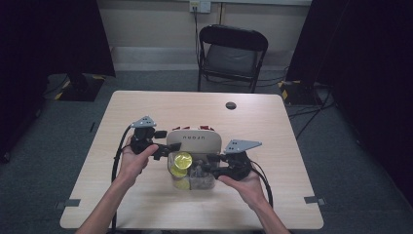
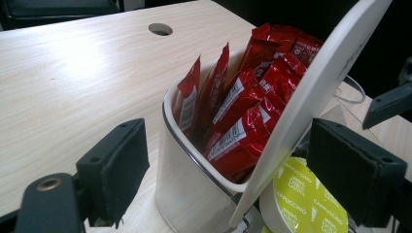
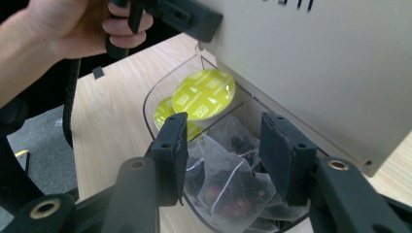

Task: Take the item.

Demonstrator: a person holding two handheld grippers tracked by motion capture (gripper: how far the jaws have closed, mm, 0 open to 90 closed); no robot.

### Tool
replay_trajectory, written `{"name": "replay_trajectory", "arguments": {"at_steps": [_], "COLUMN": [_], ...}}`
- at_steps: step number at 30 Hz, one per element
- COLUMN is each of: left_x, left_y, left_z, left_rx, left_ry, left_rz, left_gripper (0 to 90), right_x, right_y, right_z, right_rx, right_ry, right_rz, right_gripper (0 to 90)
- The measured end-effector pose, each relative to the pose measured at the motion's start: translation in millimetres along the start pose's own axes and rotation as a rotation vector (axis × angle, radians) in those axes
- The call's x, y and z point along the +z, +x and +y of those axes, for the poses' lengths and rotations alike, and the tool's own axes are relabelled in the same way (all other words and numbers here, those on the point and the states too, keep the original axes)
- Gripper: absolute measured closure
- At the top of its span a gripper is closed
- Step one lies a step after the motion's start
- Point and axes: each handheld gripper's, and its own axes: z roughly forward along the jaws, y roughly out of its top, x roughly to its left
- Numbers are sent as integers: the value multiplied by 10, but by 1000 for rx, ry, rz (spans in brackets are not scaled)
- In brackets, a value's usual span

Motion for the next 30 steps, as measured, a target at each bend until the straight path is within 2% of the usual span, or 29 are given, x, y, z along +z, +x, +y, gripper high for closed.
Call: {"name": "replay_trajectory", "arguments": {"at_steps": [10,17,30], "left_x": [-7,-18,-17], "left_y": [7,6,6], "left_z": [-2,-3,-3], "left_rx": [-4,-5,-6], "left_ry": [3,-2,-4], "left_rz": [1,2,1], "left_gripper": [149,151,151], "right_x": [103,168,184], "right_y": [-68,-88,-132], "right_z": [-73,-100,-170], "right_rx": [3,9,36], "right_ry": [28,44,57], "right_rz": [19,32,50], "right_gripper": [546,589,802]}}
